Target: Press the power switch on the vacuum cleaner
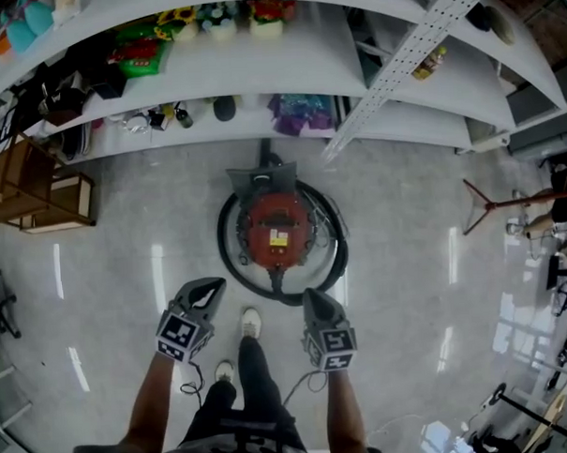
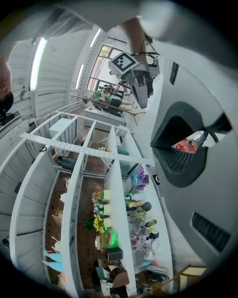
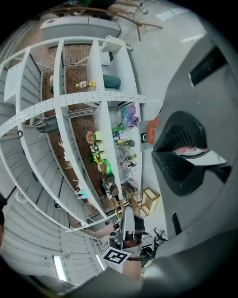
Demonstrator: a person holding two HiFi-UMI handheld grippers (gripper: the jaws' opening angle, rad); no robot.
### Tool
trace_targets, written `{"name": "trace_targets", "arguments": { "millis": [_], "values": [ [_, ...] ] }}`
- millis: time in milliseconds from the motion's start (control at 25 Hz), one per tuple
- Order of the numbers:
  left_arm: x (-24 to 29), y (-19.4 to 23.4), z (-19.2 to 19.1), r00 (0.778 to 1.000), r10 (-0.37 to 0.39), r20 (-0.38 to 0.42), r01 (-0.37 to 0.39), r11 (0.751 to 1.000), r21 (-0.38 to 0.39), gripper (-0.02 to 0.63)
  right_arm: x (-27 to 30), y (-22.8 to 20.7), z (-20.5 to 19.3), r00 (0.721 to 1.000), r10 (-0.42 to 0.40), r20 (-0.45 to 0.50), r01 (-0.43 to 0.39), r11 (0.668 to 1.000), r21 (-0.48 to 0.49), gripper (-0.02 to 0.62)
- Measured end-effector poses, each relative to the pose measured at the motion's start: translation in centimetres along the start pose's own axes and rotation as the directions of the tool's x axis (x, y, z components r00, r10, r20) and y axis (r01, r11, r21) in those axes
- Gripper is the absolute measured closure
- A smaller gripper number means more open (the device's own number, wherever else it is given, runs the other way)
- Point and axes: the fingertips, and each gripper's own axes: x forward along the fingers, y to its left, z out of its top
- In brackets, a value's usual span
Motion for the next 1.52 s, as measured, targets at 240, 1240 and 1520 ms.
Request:
{"name": "trace_targets", "arguments": {
  "millis": [240, 1240, 1520],
  "values": [
    [2.6, 1.0, -1.4, 1.000, -0.017, -0.014, 0.017, 1.000, 0.005, 0.598, 3.1, -1.5, -1.4, 1.000, 0.003, -0.027, -0.003, 1.000, 0.004, 0.591],
    [5.8, 2.9, -6.7, 0.997, -0.031, -0.071, 0.028, 0.999, -0.041, 0.598, 13.9, -5.4, -9.1, 0.993, -0.010, -0.121, 0.008, 1.000, -0.017, 0.591],
    [5.9, 2.2, -6.9, 0.996, -0.044, -0.074, 0.041, 0.998, -0.050, 0.598, 16.4, -5.1, -9.8, 0.986, 0.006, -0.166, -0.010, 1.000, -0.021, 0.591]
  ]
}}
